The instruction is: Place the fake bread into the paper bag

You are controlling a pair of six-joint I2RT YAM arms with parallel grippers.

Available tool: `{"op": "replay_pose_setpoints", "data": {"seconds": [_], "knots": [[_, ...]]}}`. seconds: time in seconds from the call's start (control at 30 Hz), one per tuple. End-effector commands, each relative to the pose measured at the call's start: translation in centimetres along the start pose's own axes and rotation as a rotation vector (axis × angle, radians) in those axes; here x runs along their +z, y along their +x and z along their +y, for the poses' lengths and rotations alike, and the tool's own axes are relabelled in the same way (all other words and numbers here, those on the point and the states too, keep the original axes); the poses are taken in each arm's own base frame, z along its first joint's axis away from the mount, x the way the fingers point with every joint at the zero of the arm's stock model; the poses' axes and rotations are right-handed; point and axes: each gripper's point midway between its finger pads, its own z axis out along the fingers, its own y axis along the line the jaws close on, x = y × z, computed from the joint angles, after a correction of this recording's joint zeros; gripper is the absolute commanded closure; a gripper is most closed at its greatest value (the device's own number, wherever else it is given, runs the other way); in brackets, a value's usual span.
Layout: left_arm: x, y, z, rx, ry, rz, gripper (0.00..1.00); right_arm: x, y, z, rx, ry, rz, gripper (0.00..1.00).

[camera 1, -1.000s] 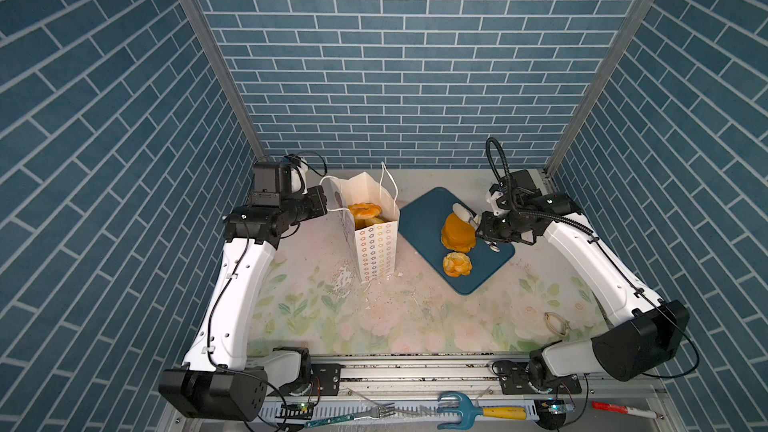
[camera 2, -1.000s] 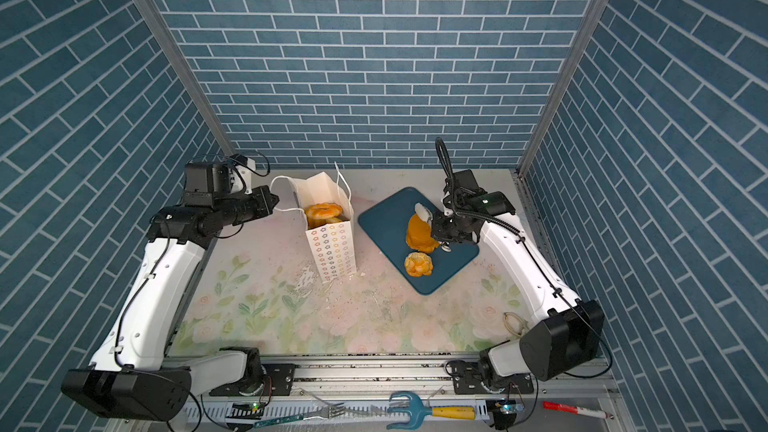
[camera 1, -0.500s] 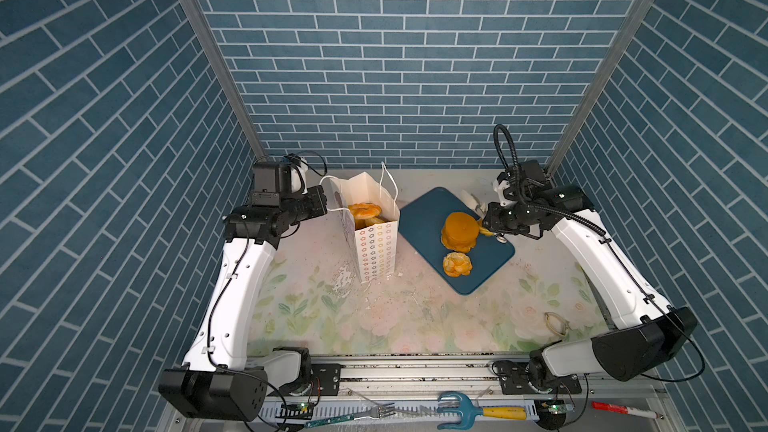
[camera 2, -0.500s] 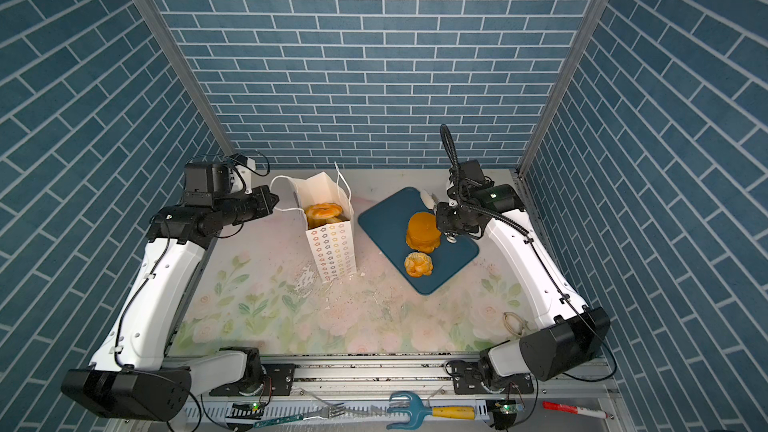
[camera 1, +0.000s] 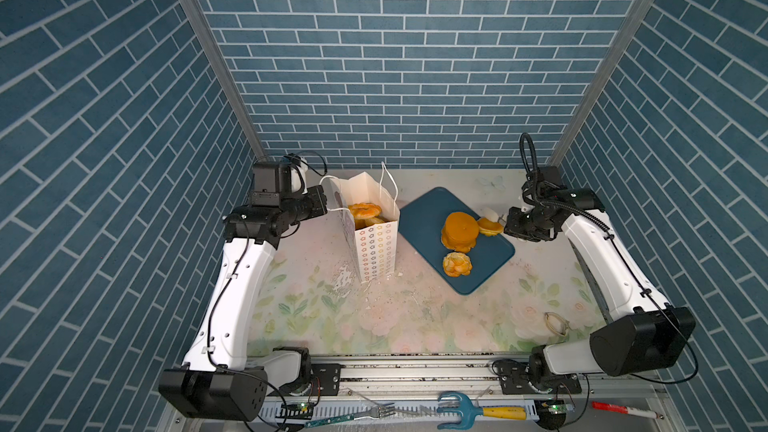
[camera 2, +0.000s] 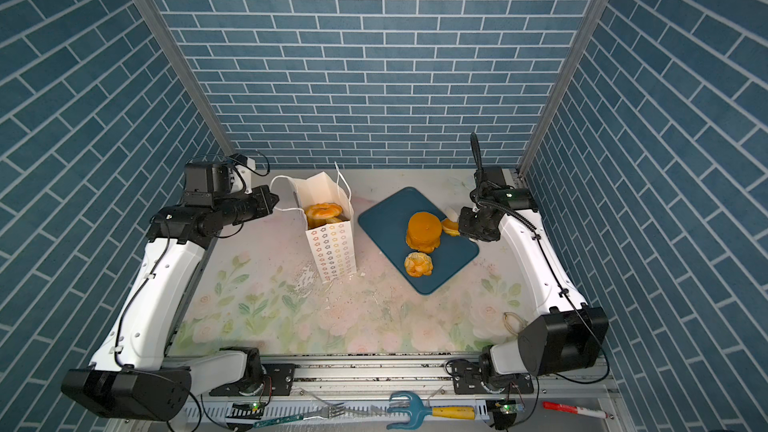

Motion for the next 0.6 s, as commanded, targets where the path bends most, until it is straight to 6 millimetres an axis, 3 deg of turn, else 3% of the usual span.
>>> {"op": "replay_pose_setpoints", "data": {"seconds": [0.0,0.23,0.57], "knots": [[-0.1,0.3,0.2,0.006,-0.007,0.004,1.00,0.3,-1.1,-0.7,0.012,-0.004,-0.041,0.63],[0.0,0.4,0.4,0.001,-0.013,0.008,1.00,1.6,-1.5,-2.0,0.035,0.014,-0.031,0.61],[0.2,0.3,0.5,-0.002,-0.018,0.013,1.00,4.4,-1.0,-1.4,0.046,-0.043,0.038,0.58]]}}
